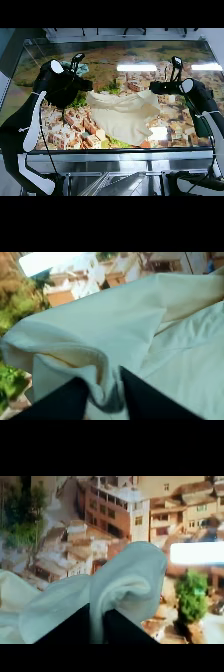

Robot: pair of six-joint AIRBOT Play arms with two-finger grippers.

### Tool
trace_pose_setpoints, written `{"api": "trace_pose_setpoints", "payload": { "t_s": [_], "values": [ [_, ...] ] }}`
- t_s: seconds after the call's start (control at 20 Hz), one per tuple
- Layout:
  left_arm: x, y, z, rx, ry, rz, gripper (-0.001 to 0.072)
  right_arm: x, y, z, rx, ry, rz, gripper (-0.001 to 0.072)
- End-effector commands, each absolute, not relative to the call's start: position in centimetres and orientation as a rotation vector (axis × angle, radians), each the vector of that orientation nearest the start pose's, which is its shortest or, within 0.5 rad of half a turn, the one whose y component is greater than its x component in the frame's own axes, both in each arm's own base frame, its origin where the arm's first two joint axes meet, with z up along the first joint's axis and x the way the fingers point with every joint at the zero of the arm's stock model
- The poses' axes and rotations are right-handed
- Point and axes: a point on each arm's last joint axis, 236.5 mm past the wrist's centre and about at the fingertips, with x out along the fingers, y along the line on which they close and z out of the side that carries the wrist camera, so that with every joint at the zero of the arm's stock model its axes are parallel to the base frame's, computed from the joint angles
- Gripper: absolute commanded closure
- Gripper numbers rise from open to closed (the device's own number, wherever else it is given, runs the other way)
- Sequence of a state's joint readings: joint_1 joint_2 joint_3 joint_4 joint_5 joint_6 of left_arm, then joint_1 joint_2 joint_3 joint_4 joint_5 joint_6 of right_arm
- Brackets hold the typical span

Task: Fold the shirts.

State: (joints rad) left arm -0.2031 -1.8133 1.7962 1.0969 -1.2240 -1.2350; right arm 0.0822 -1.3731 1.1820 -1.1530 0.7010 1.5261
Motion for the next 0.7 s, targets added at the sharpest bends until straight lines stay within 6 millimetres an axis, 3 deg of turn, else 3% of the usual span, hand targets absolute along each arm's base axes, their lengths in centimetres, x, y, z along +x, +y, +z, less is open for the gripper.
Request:
{"api": "trace_pose_setpoints", "payload": {
  "t_s": [0.0,0.15,0.25,0.3,0.4,0.5,0.65],
  "values": [
    [49.8,-20.2,3.3,-0.051,1.191,-0.633,0.0015,49.0,9.8,4.0,0.336,0.848,0.194,0.0002],
    [46.7,-17.0,6.7,-0.066,1.265,-0.624,0.0017,46.6,9.4,4.5,0.338,0.944,0.214,0.0003],
    [43.5,-14.6,6.9,-0.131,1.335,-0.578,0.0017,43.5,8.2,5.1,0.338,1.037,0.219,0.0004],
    [41.5,-14.3,6.4,-0.17,1.368,-0.577,0.0017,41.8,7.3,5.5,0.321,1.083,0.213,0.0004],
    [36.4,-15.6,4.9,-0.287,1.422,-0.609,0.0048,39.7,5.7,6.9,0.28,1.101,0.191,0.0004],
    [31.5,-18.2,2.5,-0.417,1.451,-0.614,0.0066,39.1,5.5,9.1,0.273,1.03,0.189,0.0004],
    [26.5,-22.1,-2.3,-0.634,1.446,-0.563,0.0065,38.4,6.3,11.5,0.302,0.951,0.209,0.0004]
  ]
}}
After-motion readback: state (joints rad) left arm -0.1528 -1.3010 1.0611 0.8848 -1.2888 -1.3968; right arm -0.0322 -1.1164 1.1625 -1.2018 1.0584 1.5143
